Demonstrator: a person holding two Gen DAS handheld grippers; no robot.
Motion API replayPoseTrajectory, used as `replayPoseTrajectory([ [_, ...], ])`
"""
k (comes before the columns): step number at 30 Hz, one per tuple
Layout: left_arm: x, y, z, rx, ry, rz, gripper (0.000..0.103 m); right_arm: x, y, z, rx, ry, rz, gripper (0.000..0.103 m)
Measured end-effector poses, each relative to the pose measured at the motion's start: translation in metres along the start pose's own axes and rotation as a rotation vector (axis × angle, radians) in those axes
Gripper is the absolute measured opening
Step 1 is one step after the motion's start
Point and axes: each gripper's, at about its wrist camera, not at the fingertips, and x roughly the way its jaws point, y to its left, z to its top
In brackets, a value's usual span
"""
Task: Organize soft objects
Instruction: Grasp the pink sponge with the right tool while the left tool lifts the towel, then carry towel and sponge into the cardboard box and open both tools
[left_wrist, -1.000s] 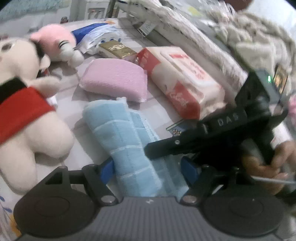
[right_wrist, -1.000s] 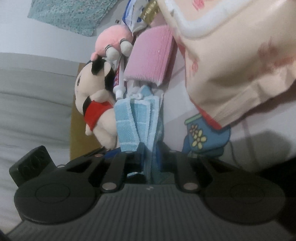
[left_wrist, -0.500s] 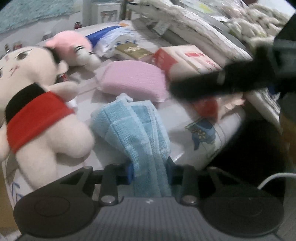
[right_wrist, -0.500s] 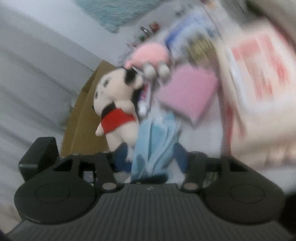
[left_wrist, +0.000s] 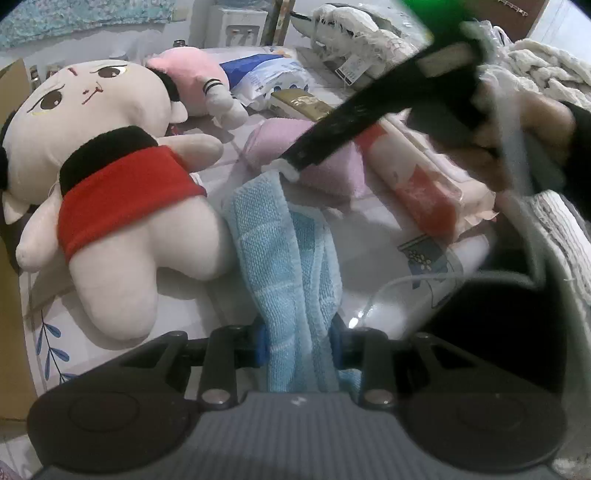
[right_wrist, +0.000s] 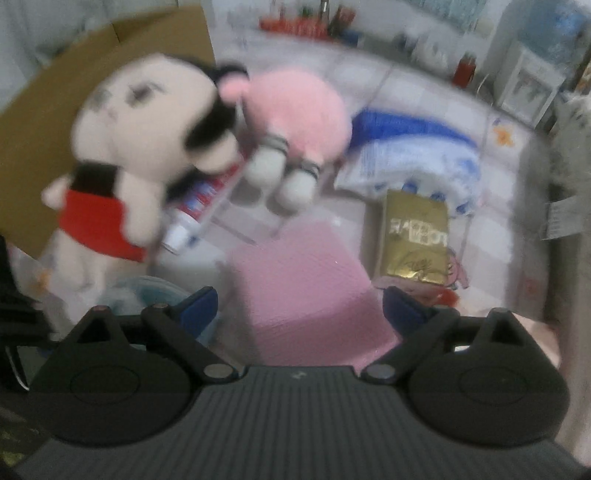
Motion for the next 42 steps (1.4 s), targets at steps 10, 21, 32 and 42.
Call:
replayPoseTrajectory([
  [10,-0.003,0.000,-0.004,0.021,-0.027,-0.002,0.032,0.019,-0.014,0.001,0.140,0.045,0.002,0.083],
  [21,-0.077,-0.019,-0.024,0.006,-0.154,-0.052,0.031,-0.105,0.002,-0.049,0.382,-0.221,0.084,0.082],
  [32,-0.221,0.018,-0.040,-0.072,-0.404,0.055,0.031,-0.216,0.078,-0.056,0.425,-0.483,0.282,0.083],
  [42,-0.281,0.127,-0.010,-0.213,-0.489,0.392,0.031,-0.191,0.164,0.078,0.317,-0.504,0.563,0.083],
])
